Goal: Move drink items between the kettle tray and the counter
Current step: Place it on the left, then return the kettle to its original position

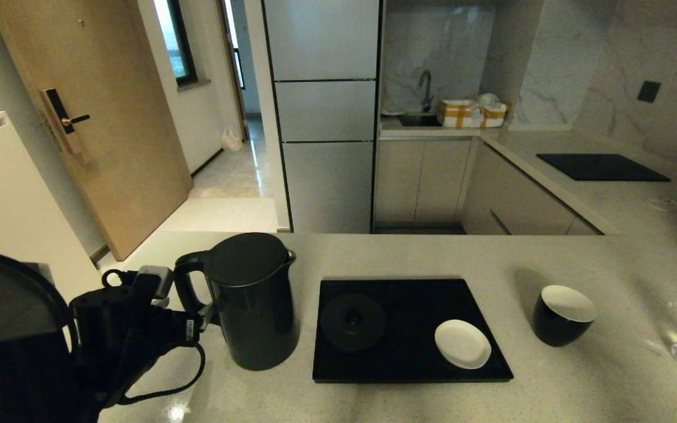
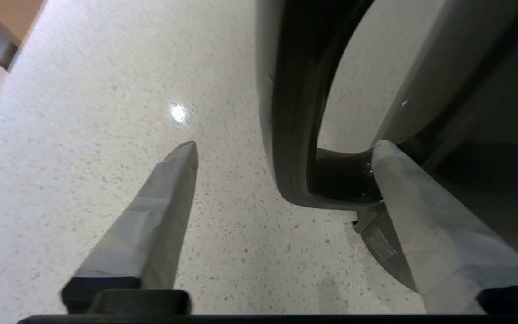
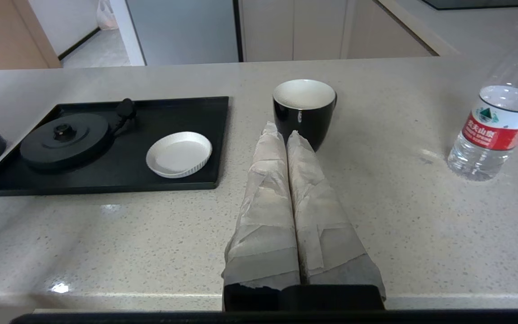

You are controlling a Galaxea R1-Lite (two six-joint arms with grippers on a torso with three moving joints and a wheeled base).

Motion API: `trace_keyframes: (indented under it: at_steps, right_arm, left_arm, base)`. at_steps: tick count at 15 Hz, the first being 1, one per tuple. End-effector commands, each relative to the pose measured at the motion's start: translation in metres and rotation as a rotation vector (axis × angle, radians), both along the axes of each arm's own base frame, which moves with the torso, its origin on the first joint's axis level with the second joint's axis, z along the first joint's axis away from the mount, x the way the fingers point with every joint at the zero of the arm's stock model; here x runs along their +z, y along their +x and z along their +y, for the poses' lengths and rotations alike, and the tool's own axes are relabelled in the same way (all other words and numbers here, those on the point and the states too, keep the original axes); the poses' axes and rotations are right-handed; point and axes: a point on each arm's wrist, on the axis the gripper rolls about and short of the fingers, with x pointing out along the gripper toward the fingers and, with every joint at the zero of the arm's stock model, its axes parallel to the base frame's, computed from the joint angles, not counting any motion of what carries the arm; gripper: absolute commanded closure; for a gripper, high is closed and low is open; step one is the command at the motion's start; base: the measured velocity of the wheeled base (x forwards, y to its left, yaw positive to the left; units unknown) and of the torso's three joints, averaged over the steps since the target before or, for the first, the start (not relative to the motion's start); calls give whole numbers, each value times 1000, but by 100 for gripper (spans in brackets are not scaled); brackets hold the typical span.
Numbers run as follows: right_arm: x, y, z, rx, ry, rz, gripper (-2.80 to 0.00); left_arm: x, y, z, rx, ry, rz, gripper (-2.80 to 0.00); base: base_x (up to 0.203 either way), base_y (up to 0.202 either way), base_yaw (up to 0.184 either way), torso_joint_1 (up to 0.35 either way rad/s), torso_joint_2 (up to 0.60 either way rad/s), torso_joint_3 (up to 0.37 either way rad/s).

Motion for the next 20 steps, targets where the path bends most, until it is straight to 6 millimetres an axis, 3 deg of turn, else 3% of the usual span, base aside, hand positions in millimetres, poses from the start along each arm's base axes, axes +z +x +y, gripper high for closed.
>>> trace_keyframes:
  at_steps: [1,6,12,14,16,17,20]
  right_arm:
    - [0,0,0,0,-1,-1,0]
    - [0,0,0,0,-1,-1,0]
    - [0,0,0,0,-1,-1,0]
    - [0,0,0,0,-1,-1,0]
    - [0,0,0,0,-1,-1,0]
    - [0,0,0,0,-1,-1,0]
    - [0,0,0,0,-1,-1,0]
  left_arm:
    - [6,-18,2,2,0,-4,-280]
    - [25,-46,5,0,-3,-38,-280]
    - [89,-91,11,37,-9,-187,-280]
    - [128,-107,14,59,-22,-130,-280]
    - [165,-137,16,67,-50,-89,-280]
    - [177,-151,18,71,-63,-85,0]
    - [187,-192,22,86,-79,-116,0]
  base:
    - [0,0,0,0,0,0]
    - [0,0,0,0,0,0]
    - [0,0,0,0,0,0]
    - [0,0,0,0,0,0]
    - [0,0,0,0,0,0]
    - [0,0,0,0,0,0]
    - [0,0,0,0,0,0]
